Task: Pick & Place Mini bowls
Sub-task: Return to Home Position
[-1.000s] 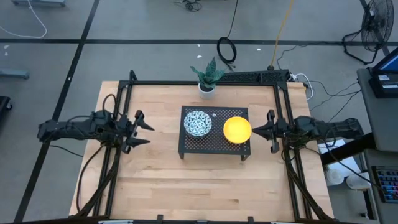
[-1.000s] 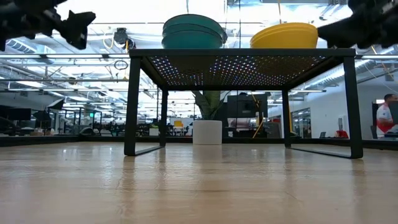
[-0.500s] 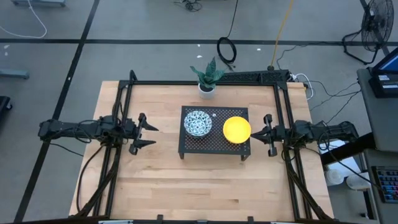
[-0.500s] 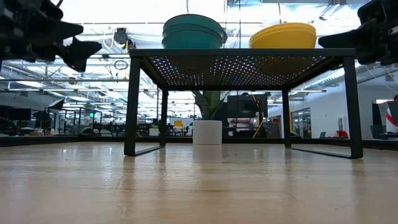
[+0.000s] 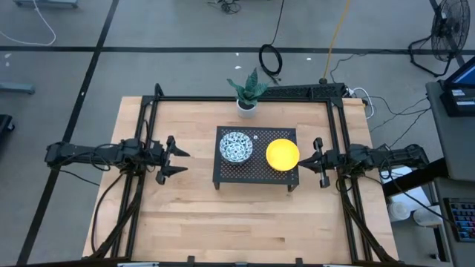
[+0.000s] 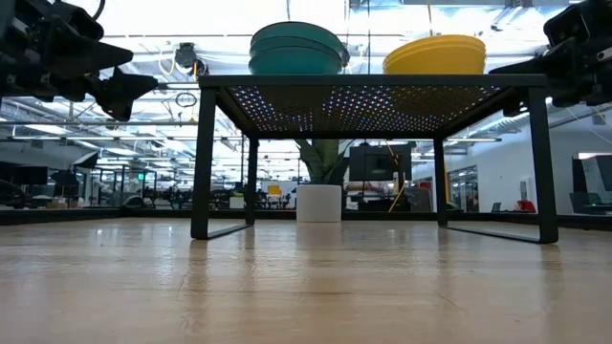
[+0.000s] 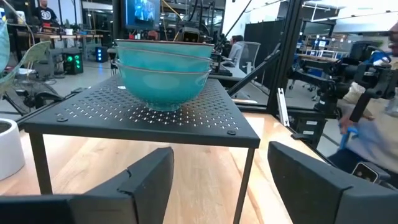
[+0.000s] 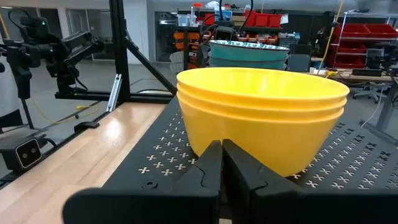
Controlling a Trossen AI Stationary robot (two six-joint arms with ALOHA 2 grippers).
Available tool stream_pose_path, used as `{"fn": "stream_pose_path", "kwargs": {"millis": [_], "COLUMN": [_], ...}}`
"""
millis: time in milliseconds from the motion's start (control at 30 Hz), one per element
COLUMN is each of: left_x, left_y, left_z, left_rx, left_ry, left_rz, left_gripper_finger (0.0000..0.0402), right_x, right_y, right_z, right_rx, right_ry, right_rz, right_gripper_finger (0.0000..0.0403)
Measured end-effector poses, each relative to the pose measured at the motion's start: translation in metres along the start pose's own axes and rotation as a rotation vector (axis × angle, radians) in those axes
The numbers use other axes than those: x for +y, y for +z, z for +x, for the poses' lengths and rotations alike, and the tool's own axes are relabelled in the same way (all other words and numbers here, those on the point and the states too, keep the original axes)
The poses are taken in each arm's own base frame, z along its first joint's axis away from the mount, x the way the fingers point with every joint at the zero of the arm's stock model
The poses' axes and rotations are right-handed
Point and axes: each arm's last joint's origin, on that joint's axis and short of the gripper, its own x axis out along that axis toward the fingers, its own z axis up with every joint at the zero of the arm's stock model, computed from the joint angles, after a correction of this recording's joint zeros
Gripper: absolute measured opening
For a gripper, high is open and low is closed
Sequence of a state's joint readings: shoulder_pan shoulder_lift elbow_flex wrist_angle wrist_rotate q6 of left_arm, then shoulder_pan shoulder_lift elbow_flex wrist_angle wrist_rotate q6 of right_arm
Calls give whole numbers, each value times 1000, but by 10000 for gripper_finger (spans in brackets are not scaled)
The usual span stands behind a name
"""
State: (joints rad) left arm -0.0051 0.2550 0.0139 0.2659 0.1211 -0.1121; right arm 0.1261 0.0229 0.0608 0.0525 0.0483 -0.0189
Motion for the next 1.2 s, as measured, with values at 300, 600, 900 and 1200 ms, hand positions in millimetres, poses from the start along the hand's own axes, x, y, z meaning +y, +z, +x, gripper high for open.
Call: {"fn": "stream_pose_path", "kwargs": {"millis": [300,600,900,1200], "left_x": [0,0,0,0], "left_y": [0,0,0,0], "left_z": [0,0,0,0], "left_rx": [-1,-1,-1,-1], "left_ry": [0,0,0,0], "left_rz": [2,2,1,1], "left_gripper_finger": [264,250,268,260], "right_x": [0,0,0,0], "right_y": [0,0,0,0], "right_z": [0,0,0,0], "right_rx": [1,2,3,4], "right_ry": [-1,-1,-2,-2], "right_rz": [0,0,-1,0], "right_gripper_finger": [0,0,0,0]}}
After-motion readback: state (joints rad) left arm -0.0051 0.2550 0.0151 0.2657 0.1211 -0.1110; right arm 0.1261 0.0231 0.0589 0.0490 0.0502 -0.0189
